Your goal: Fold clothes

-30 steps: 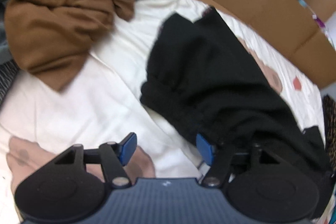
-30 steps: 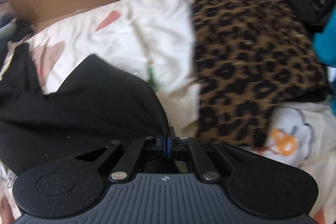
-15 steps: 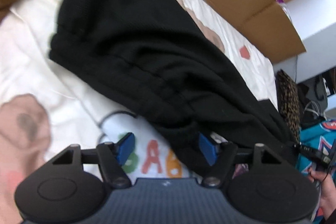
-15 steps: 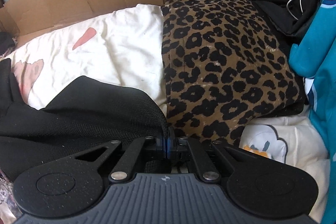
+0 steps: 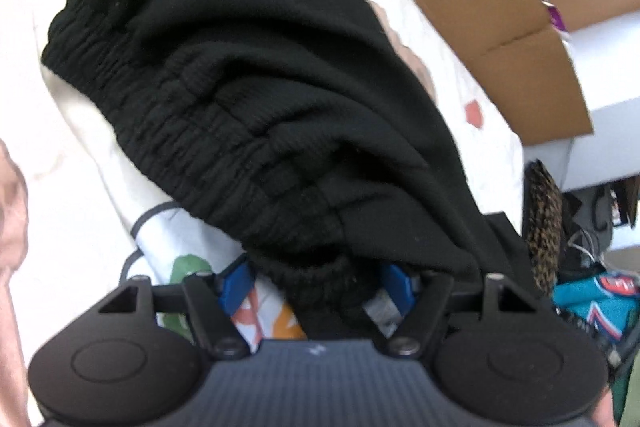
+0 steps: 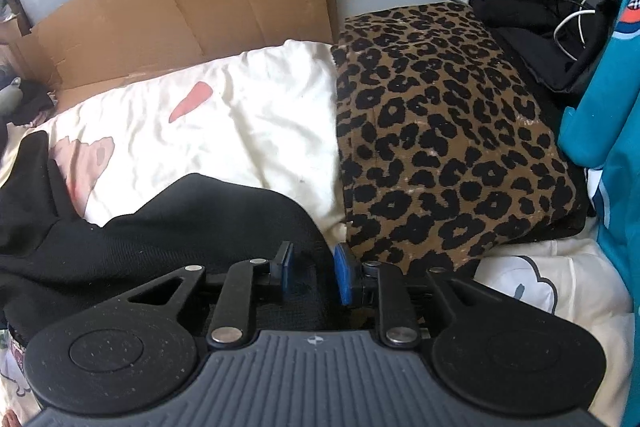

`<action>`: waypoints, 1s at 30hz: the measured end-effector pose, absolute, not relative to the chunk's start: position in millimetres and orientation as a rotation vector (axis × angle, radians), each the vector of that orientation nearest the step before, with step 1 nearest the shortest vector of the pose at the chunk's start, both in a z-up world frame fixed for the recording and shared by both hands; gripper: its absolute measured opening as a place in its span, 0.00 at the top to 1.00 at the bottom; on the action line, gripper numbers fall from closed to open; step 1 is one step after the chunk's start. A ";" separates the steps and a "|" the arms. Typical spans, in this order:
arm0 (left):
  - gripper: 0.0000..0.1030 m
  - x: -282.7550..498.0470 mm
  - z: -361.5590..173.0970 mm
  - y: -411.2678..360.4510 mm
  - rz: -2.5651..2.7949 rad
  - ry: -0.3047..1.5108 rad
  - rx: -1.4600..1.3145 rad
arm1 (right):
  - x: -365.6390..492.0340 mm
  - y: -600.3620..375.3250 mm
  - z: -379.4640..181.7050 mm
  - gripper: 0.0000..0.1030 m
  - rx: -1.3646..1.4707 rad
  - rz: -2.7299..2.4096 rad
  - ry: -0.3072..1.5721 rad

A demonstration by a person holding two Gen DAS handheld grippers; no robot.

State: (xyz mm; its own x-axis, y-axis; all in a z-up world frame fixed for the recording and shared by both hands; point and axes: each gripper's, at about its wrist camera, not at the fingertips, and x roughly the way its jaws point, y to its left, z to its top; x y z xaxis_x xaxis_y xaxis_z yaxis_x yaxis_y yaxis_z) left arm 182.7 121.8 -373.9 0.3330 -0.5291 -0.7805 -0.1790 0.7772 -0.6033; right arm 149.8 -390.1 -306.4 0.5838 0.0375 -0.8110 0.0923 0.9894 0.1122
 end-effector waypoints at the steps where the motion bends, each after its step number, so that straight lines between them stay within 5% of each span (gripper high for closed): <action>1: 0.31 184.8 -373.3 120.5 -0.237 1.243 -0.690 | 149.7 -387.8 -306.2 0.78 0.143 -0.030 0.947; 11: 0.29 201.1 -367.6 110.3 -0.098 1.345 -0.713 | 146.4 -373.0 -315.0 0.78 0.150 -0.002 0.970; 18: 0.78 194.4 -366.2 127.6 -0.075 1.406 -0.748 | 143.9 -368.2 -316.0 0.78 0.158 0.012 0.968; 30: 0.87 161.6 -342.7 185.1 -0.043 1.375 -0.704 | 145.6 -347.9 -307.6 0.78 0.130 0.087 0.954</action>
